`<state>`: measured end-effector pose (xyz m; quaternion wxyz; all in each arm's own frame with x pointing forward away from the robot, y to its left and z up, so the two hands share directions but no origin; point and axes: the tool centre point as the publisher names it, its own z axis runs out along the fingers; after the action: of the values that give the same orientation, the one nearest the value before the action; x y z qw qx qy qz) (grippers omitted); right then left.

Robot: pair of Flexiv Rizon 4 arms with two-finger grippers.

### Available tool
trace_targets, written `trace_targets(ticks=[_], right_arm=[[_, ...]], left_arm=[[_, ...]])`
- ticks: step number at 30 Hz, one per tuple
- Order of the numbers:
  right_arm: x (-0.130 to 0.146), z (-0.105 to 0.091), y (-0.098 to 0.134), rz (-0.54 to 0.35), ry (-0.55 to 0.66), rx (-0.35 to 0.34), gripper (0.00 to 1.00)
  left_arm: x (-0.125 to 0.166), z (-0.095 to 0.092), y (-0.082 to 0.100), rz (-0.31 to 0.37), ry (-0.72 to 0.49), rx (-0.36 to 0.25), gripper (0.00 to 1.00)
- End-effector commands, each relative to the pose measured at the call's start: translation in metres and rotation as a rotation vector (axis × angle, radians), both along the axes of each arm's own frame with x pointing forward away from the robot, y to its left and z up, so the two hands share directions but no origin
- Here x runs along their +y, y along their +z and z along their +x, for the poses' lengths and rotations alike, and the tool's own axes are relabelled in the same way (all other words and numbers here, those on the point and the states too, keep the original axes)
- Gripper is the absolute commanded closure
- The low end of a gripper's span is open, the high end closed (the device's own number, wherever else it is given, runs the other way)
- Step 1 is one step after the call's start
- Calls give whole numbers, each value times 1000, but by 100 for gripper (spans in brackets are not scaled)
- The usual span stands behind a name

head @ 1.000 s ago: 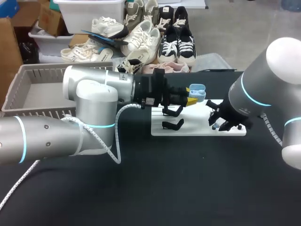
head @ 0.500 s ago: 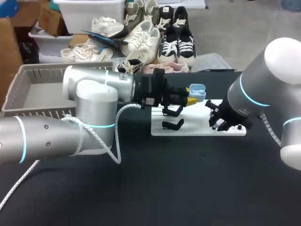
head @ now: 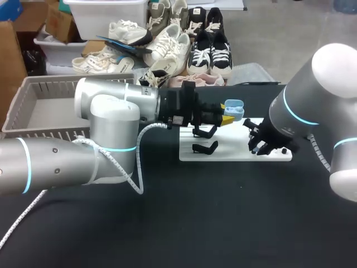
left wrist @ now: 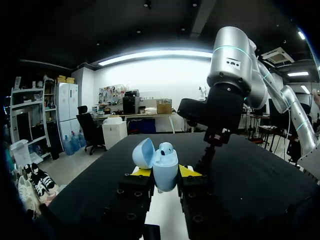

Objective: Pick up each earbud case from the left stands, insert the matching earbuds, close the lid, and place the case in the box.

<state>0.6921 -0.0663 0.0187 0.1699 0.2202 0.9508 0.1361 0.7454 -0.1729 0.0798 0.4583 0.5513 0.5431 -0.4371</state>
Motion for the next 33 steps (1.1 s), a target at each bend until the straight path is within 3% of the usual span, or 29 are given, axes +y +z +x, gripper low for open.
trace_targets(ticks=[1,14,21,33], right_arm=[[-1,-1,2,-9,-4,1,100],[9,-6,36,-79,34,13,100],[12,-17,41,-125,49,83,100],[-12,-37,58,-144,75,90,100]], left_arm=[[0,-1,0,-1,3,-1,100],[0,-1,0,-1,3,-1,100],[0,-1,0,-1,3,-1,100],[0,-1,0,-1,3,-1,100]])
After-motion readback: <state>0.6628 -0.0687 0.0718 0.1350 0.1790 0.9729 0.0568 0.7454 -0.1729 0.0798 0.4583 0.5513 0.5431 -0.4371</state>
